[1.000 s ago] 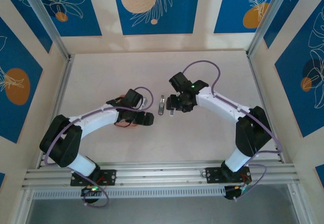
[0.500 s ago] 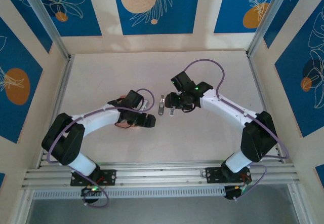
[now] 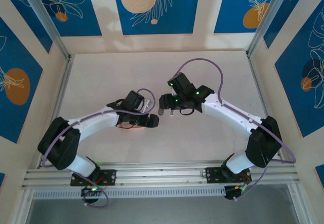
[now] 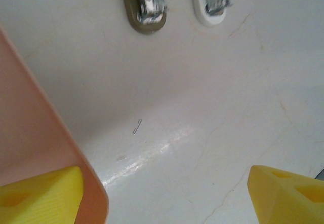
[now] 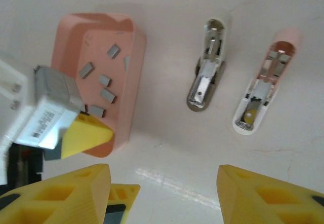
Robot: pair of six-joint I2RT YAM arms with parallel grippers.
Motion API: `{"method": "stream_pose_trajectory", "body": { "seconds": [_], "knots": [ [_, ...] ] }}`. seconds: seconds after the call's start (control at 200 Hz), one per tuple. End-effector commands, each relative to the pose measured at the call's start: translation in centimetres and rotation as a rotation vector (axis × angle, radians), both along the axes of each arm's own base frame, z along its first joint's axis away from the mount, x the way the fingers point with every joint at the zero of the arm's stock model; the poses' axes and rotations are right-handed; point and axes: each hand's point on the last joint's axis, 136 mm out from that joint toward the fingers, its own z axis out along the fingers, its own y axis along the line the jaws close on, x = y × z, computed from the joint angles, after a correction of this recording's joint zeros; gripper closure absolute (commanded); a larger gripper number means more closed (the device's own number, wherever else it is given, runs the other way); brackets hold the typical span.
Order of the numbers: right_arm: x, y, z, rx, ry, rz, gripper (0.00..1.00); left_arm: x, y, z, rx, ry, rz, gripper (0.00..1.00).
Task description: Load the staples into the stapler
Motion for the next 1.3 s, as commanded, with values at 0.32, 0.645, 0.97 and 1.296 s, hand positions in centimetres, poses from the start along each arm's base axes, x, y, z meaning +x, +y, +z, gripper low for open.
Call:
{"method": "stream_pose_trajectory", "body": {
  "seconds": [0.32, 0.645, 0.97, 1.296],
  "knots": [
    [-1.6, 6.4, 3.0, -0.059, -0.105, 0.288, 0.43, 3.7, 9.1, 5.9, -0.096, -0.242, 0.336, 0.06],
    [-2.4, 11.1, 0.1, -0.129, -0.01, 0.466, 0.45, 4.5, 15.5, 4.7, -0.177, -0.206, 0.596, 0.0],
    [-2.2, 12.2, -5.1, -0.26, 0.101, 0.53, 0.48, 5.4, 18.8, 3.9, -0.249, -0.191, 0.751, 0.0],
    [-0.5, 14.2, -8.0, -0.315, 0.147, 0.614, 0.55, 5.8, 19.9, 2.2, -0.298, -0.15, 0.863, 0.0]
  ]
}}
